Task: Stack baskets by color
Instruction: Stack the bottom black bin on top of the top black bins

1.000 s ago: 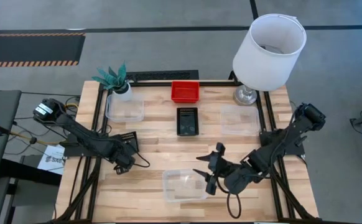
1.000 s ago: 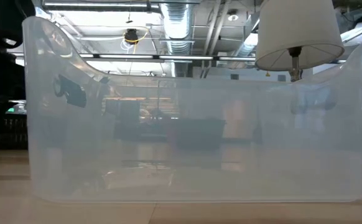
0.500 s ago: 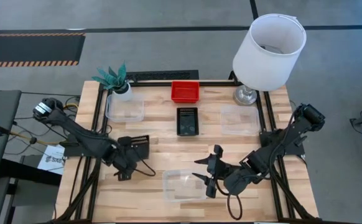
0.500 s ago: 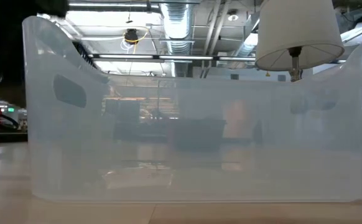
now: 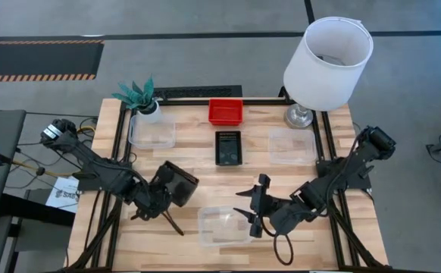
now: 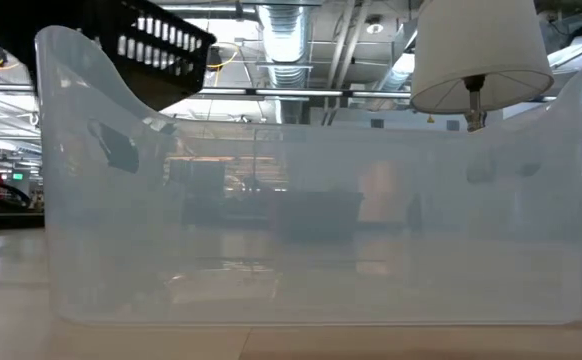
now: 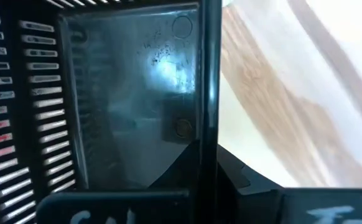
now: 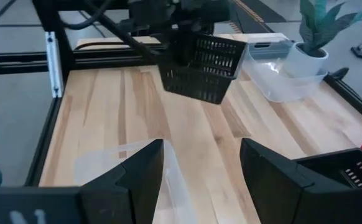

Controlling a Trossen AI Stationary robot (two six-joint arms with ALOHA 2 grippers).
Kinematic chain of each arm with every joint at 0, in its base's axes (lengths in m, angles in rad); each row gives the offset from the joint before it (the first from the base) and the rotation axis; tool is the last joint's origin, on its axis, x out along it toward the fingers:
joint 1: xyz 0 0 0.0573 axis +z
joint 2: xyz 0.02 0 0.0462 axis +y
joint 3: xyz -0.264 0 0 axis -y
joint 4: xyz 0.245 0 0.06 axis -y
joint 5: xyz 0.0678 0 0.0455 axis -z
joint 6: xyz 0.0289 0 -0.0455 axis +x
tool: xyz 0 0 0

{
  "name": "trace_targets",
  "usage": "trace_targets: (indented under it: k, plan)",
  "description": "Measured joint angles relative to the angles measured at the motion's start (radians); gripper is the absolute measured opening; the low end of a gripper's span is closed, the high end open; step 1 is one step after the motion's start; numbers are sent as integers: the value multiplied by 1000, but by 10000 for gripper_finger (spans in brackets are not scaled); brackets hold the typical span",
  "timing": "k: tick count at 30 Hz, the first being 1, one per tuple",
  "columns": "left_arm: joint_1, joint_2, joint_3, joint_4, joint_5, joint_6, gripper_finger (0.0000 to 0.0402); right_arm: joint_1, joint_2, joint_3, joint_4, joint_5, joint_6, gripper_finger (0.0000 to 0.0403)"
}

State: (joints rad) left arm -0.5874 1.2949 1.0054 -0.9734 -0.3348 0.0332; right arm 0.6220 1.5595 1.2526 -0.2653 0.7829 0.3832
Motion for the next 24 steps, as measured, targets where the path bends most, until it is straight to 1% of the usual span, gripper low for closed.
trace_targets:
  k: [3,5,8,12,18,21,24]
  plan:
    - [18,0,0,9,-64,46,0,-41,-2,0,16,0,3,232]
    - [33,0,0,23,-84,65,0,-85,-2,1,19,-2,33,232]
    - [53,0,0,49,-85,106,0,-162,-2,1,19,-60,77,232]
    - [68,0,0,65,-94,150,0,-263,-1,1,69,-159,69,232]
    - [84,0,0,71,-93,169,0,-382,-1,1,205,-204,56,232]
    - [93,0,0,75,-93,197,0,-445,-1,17,214,-277,97,232]
    - [104,0,0,76,-90,199,0,-507,38,48,224,-387,151,232]
